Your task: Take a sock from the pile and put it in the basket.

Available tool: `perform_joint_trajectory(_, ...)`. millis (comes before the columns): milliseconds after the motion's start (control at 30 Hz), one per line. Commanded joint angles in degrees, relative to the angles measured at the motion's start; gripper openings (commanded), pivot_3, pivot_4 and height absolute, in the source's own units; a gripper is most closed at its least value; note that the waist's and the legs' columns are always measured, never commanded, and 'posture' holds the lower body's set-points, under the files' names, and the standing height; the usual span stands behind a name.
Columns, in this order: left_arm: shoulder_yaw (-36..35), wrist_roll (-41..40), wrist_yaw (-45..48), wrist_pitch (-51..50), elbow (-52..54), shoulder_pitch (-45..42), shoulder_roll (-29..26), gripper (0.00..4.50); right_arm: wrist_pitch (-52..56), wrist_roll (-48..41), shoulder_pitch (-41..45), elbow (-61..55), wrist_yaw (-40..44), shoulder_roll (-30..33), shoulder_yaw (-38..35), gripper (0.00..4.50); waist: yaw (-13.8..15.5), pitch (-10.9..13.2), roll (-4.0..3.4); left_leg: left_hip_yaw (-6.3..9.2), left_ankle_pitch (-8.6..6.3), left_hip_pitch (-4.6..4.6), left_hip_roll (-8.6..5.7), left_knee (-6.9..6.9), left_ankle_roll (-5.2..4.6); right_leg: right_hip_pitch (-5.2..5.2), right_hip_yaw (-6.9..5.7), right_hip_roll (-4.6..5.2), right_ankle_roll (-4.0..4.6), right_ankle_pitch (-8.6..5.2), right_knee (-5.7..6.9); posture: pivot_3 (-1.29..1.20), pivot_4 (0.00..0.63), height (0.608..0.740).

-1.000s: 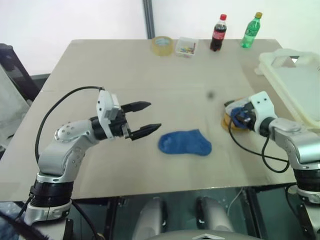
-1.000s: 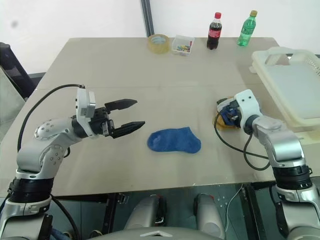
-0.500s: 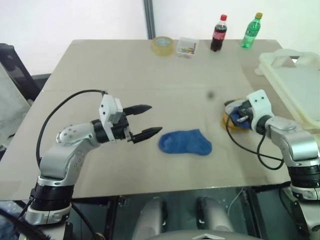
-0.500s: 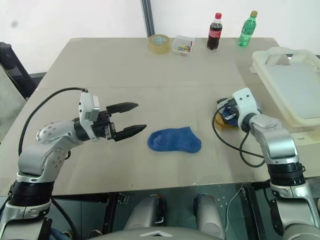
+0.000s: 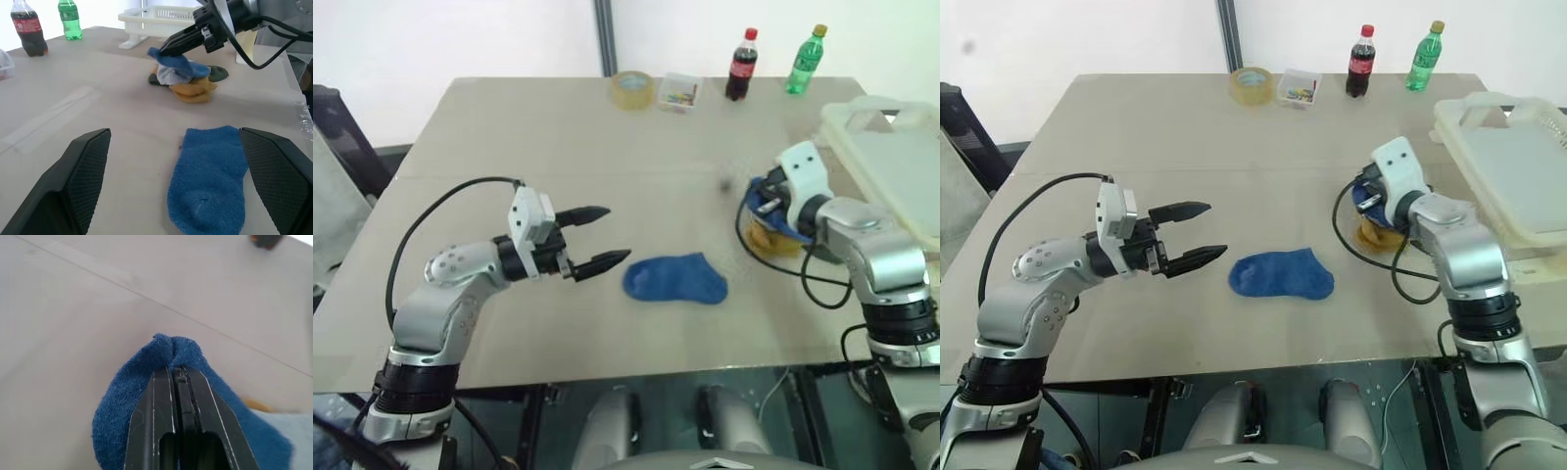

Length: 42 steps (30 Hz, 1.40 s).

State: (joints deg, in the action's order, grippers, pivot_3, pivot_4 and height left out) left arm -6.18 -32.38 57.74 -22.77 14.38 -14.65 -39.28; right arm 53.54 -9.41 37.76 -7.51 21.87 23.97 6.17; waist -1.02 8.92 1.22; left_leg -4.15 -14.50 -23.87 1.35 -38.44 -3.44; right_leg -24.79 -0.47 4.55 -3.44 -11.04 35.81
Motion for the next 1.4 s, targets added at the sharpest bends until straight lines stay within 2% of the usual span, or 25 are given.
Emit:
perform_joint_trajectory(33, -1.1, 0.3, 0.0, 1.3, 0.4, 0.1, -0.4, 4.50, -1.6, 0.8, 2.9, 2.1, -1.3, -5.0, 3.3, 0.08, 0.0, 0.0, -0.01, 0.01, 0.00, 0.01, 0.01, 0.00, 0.00, 0.00, 0.00, -0.01, -0.07, 0.05, 0.02, 0.00, 0.150, 0.740)
perform_joint_trajectory(233, -3.2, 1.3, -0.9, 2.2, -0.5, 1.4, -0.9, 4.50, -4.1, 1.5, 5.0, 8.9, -3.6, -16.8, 8.1, 0.08, 0.1, 0.0, -0.04, 0.04, 0.01, -0.02, 0.00, 0.00, 0.02, 0.00, -0.03, 0.01, -0.08, 0.05, 0.03, 0.00, 0.150, 0.740)
perform_joint_trajectory(367, -4.1, 1.3, -0.9, 2.6, -0.4, 2.7, -1.2, 4.50, -7.4, 2.6, 7.6, 12.5, -4.0, -21.7, 8.7, 0.08, -0.2, 0.1, -0.08, 0.03, 0.03, 0.00, 0.02, 0.01, 0.07, -0.02, -0.03, 0.00, -0.08, 0.05, 0.04, 0.00, 0.150, 0.740)
perform_joint_trajectory(500, -5.4, 1.4, -1.6, 3.0, -0.5, 4.2, -1.3, 4.50, -9.0, -1.8, 13.5, 12.6, -3.8, -26.8, 2.6, 0.08, -0.1, 0.1, -0.10, 0.05, 0.08, 0.00, 0.08, 0.01, 0.15, -0.01, -0.05, 0.02, -0.08, 0.06, 0.05, 0.00, 0.150, 0.740)
perform_joint_trajectory(633, -5.4, 1.5, -1.6, 3.2, -0.1, 5.4, -1.1, 4.50, -10.3, 1.4, 12.0, 13.1, -1.8, -22.5, 5.3, 0.08, 0.2, 0.0, -0.05, 0.11, 0.09, 0.00, 0.11, 0.02, 0.19, 0.01, -0.13, 0.06, -0.07, 0.05, 0.03, 0.00, 0.150, 0.740)
perform_joint_trajectory(767, -4.8, 2.0, -1.9, 3.5, -0.5, 5.3, -0.7, 4.50, -11.2, 2.8, 9.0, 12.4, -1.4, -21.5, 8.0, 0.08, 0.0, 0.0, -0.06, 0.05, 0.13, -0.02, 0.01, 0.02, 0.26, 0.00, -0.13, 0.20, -0.07, 0.05, 0.03, 0.00, 0.150, 0.740)
perform_joint_trajectory(900, -4.8, 2.0, -1.7, 3.6, -0.6, 5.3, -0.7, 4.50, -10.6, 2.3, 9.2, 11.3, -3.1, -22.8, 5.9, 0.08, -1.4, 0.1, -0.10, 0.04, 0.15, 0.00, 0.02, 0.06, 0.28, -0.05, -0.13, 0.06, -0.07, 0.06, 0.09, 0.00, 0.150, 0.740)
perform_joint_trajectory(1200, -4.2, 2.8, -1.1, 4.2, -2.0, 4.6, -0.6, 4.50, -8.1, 0.0, 10.9, 6.7, -1.2, -20.6, 3.0, 0.08, -1.3, 0.1, -0.12, 0.08, 0.06, 0.01, 0.08, 0.08, 0.13, -0.03, -0.13, 0.09, -0.07, 0.06, 0.07, 0.00, 0.150, 0.740)
perform_joint_trajectory(1300, -4.4, 2.8, -0.8, 4.4, -2.2, 4.7, -0.6, 4.50, -6.4, -0.4, 11.9, 5.4, -0.9, -17.8, 0.8, 0.08, -1.2, 0.1, -0.12, 0.09, 0.06, 0.00, 0.08, 0.08, 0.13, -0.03, -0.13, 0.09, -0.07, 0.06, 0.07, 0.00, 0.150, 0.740)
perform_joint_trajectory(1400, -4.3, 3.0, -0.6, 4.7, -2.4, 4.8, -0.6, 4.50, -2.6, -1.8, 12.9, 2.1, 0.5, -12.5, -2.2, 0.08, -0.9, 0.1, -0.13, 0.09, 0.05, -0.01, 0.07, 0.07, 0.12, -0.02, -0.14, 0.16, -0.07, 0.06, 0.06, 0.00, 0.150, 0.740)
